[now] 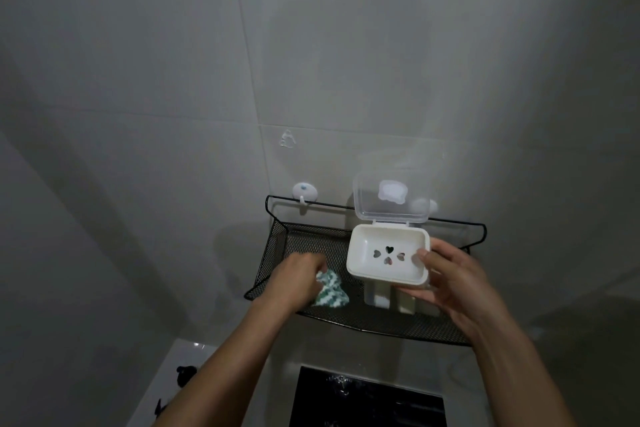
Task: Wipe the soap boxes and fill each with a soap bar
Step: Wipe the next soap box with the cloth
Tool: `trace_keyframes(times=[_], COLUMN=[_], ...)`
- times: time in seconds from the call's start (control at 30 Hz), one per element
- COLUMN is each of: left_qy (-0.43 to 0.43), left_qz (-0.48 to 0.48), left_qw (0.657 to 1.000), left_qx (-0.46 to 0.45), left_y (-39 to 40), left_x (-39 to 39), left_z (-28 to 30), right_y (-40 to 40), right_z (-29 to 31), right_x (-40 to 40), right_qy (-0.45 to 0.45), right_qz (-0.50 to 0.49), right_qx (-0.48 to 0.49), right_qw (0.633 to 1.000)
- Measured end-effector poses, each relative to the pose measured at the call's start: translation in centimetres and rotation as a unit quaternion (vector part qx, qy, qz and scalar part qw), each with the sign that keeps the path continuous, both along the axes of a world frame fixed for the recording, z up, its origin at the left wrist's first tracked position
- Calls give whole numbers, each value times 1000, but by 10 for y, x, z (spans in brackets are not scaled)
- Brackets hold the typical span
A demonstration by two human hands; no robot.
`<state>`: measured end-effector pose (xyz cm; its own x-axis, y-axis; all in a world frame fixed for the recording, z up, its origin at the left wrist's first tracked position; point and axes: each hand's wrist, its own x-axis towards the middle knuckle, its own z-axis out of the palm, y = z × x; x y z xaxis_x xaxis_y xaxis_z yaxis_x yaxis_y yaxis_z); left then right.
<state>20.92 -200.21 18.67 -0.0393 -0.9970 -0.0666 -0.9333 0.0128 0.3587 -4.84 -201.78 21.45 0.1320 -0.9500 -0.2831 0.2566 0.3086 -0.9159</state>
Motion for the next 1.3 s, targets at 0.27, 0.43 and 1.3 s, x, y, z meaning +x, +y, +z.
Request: trace_keyframes(times=[0.27,0.43,1.3], left_qy=[224,238,642], left_qz=[84,32,128], left_qw=[955,953,754], left_qx=[-175,-187,64], left_y=[-14,-11,22], left_x=[20,18,4], left_z=[51,86,54], right_y=[0,1,-1], right_z=[3,10,7], right_x=[0,10,3], right_qy=[40,74,-15], right_qz=[7,33,-26], right_qx=[-12,-16,-16], right_qw=[999,997,999])
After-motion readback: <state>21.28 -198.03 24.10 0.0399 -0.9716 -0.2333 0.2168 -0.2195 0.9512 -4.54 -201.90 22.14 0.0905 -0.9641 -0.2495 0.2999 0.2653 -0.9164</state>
